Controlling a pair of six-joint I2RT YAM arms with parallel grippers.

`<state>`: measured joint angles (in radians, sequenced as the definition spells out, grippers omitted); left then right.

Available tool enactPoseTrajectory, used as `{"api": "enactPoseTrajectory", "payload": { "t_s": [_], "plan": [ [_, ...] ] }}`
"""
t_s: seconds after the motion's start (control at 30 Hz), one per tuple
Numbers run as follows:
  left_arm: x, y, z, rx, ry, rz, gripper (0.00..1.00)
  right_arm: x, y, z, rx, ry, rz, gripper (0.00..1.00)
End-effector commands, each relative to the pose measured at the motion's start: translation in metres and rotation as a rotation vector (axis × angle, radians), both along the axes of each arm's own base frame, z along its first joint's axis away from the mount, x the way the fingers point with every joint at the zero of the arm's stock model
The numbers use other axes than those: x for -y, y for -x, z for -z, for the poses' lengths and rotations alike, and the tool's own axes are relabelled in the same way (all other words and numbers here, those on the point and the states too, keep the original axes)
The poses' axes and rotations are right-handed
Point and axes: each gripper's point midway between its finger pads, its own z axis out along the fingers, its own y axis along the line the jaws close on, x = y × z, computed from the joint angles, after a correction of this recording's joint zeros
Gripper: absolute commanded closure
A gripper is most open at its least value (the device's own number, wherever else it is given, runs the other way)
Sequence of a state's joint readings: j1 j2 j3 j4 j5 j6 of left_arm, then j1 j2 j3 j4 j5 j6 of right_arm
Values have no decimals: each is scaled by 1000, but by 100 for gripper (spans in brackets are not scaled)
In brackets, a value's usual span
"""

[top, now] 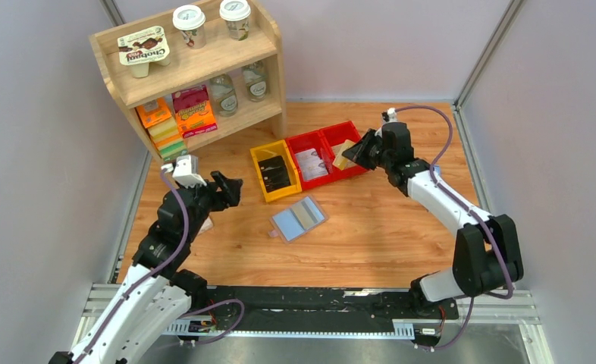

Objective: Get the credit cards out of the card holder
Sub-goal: Place the credit card in the storage box.

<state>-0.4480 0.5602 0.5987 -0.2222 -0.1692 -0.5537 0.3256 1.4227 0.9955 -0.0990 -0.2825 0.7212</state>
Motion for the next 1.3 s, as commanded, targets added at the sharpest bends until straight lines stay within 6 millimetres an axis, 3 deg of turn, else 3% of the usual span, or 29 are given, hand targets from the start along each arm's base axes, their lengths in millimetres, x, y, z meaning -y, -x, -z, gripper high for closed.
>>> {"api": "enactPoseTrajectory", "payload": {
  "t_s": [0.0,0.13,0.23,0.43,0.7,0.87,0.97,1.13,1.27],
  "plan": [
    [-42,26,21,-112,-143,-121,16,37,-58,-5,44,-5,369,100],
    [-56,43,34,-162,-159,-164,16,51,-85,2,19,17,512,100],
    [-60,54,43,-208,-186,-151,16,60,-102,18,-29,33,612,100],
    [-65,67,45,-247,-226,-135,16,44,-133,48,-106,2,640,100],
    [-69,66,43,-232,-251,-145,16,22,-143,87,-221,-11,641,100],
    [-68,65,44,-229,-251,-140,16,18,-134,110,-316,1,646,97],
    [-68,65,44,-225,-246,-139,16,19,-126,113,-330,20,658,91],
    [-67,65,43,-217,-240,-134,16,29,-113,101,-301,47,671,58],
    [-62,65,41,-203,-227,-110,16,32,-99,88,-289,70,652,38]
  ]
}}
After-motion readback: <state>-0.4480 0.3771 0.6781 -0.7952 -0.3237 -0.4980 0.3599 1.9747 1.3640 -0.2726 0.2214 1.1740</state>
